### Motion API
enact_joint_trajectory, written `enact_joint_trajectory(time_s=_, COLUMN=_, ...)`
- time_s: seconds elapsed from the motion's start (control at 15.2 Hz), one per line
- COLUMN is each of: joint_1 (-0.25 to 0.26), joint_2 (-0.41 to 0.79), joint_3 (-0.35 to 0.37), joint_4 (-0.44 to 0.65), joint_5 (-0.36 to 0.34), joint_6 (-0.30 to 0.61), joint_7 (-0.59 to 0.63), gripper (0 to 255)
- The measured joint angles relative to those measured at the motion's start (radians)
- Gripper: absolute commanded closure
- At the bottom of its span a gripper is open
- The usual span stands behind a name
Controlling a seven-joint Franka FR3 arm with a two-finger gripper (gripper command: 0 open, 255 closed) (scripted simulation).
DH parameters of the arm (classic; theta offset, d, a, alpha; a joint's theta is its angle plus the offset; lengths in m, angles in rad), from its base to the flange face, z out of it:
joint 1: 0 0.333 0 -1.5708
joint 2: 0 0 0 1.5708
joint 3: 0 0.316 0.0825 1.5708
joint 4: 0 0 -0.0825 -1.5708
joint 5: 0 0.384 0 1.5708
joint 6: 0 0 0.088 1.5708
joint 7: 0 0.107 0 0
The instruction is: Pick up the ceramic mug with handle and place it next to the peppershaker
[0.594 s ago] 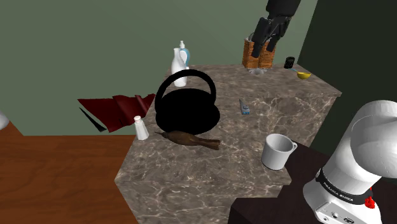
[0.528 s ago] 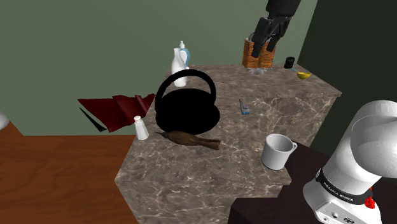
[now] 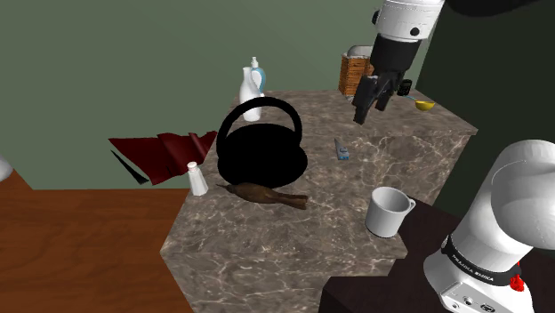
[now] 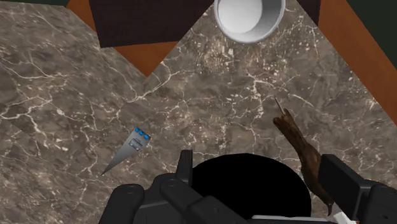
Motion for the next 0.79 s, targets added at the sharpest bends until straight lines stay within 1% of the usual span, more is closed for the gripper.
enact_joint_trajectory(time_s=0.26, joint_1=0.019, joint_2=-0.041, joint_3=0.040, joint_4=-0.115, joint_5=0.029, joint_6=0.026, joint_7=0.042, gripper=0)
enact_joint_trajectory(time_s=0.53, joint_1=0.061, joint_2=-0.094, joint_3=0.105, joint_4=-0.229, joint_5=0.084, joint_6=0.042, joint_7=0.109, gripper=0)
enact_joint_trajectory(time_s=0.59, joint_1=0.067, joint_2=-0.100, joint_3=0.112, joint_4=-0.252, joint_5=0.092, joint_6=0.046, joint_7=0.116, gripper=0)
enact_joint_trajectory(time_s=0.79, joint_1=0.107, joint_2=-0.104, joint_3=0.168, joint_4=-0.321, joint_5=0.145, joint_6=0.077, joint_7=0.169, gripper=0)
